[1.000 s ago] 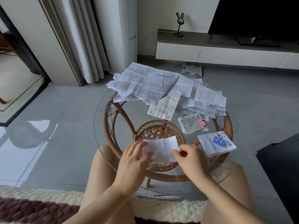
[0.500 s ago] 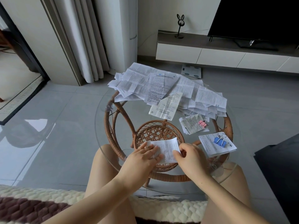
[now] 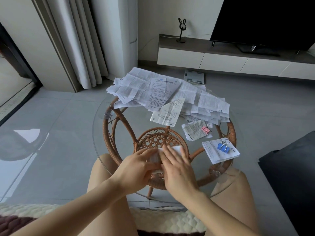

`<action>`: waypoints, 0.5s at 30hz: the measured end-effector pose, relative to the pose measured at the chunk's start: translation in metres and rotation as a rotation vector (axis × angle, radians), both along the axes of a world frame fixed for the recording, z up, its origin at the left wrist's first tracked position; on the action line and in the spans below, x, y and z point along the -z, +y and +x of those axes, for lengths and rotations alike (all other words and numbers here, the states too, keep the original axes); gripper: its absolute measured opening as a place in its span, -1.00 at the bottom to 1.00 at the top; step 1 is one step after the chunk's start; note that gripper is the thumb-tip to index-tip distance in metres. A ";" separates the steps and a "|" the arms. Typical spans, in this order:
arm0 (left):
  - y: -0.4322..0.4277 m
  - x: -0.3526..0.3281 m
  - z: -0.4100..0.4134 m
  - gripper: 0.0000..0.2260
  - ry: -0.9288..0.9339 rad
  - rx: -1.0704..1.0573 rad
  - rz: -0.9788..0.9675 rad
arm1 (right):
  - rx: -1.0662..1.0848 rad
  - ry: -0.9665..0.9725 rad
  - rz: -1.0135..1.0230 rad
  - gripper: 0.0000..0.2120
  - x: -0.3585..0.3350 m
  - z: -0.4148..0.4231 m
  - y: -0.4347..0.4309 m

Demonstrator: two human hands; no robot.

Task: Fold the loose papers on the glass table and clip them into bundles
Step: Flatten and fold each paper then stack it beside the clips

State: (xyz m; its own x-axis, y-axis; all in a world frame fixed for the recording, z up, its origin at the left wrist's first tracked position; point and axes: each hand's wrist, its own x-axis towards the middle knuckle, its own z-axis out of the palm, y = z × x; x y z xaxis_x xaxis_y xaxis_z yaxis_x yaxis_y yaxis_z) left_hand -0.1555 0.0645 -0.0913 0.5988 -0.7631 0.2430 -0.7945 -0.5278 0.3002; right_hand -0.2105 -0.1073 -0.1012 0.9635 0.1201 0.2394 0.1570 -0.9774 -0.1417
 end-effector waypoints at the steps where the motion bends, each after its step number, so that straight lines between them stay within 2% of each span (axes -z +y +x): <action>1: 0.000 0.000 0.000 -0.65 0.005 0.003 0.009 | -0.004 0.047 -0.001 -0.56 0.004 0.000 0.000; 4: 0.002 0.003 0.003 -0.64 0.007 0.019 0.025 | -0.022 0.097 -0.025 -0.52 0.009 0.000 -0.010; 15: 0.006 0.006 0.006 -0.60 -0.034 0.031 0.053 | 0.021 0.012 -0.139 -0.51 0.006 -0.005 -0.048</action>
